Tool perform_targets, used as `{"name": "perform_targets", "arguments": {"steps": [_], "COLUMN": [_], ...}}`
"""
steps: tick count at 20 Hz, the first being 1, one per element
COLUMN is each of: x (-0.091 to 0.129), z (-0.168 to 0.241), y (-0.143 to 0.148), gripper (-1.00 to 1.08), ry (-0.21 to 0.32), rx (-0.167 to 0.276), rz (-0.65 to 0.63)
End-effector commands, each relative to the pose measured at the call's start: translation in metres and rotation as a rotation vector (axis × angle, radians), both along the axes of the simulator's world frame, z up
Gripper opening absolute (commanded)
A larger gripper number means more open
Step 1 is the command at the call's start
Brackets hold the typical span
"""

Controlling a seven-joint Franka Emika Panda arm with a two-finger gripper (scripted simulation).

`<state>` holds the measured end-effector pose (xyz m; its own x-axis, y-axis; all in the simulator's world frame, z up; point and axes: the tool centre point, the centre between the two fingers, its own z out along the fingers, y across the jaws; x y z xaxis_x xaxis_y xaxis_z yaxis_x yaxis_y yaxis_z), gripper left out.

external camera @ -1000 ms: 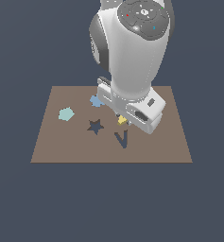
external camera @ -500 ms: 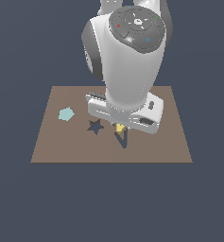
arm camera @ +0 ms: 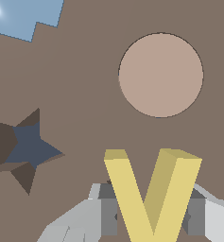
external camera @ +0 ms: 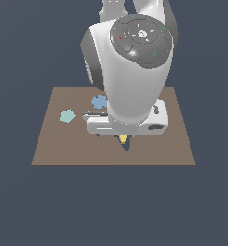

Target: Insert a designated object into the corresponding slot on a board.

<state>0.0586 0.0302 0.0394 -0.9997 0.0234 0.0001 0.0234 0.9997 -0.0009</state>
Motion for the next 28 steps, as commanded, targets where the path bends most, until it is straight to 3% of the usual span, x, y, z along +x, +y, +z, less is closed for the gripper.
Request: {"name": "perform_targets", "arguments": {"steps": [1, 13, 28], "x": [0.005, 0.018, 0.019], "z": [0.000, 0.001, -0.007], "y": [0.001, 0.006, 0.007], "gripper": [-1.00, -1.00, -1.00], "ry": [0.000, 0.001, 0.000], "rx": [0.000, 0.000, 0.000], "rz": [0.062, 0.234, 0.243]}}
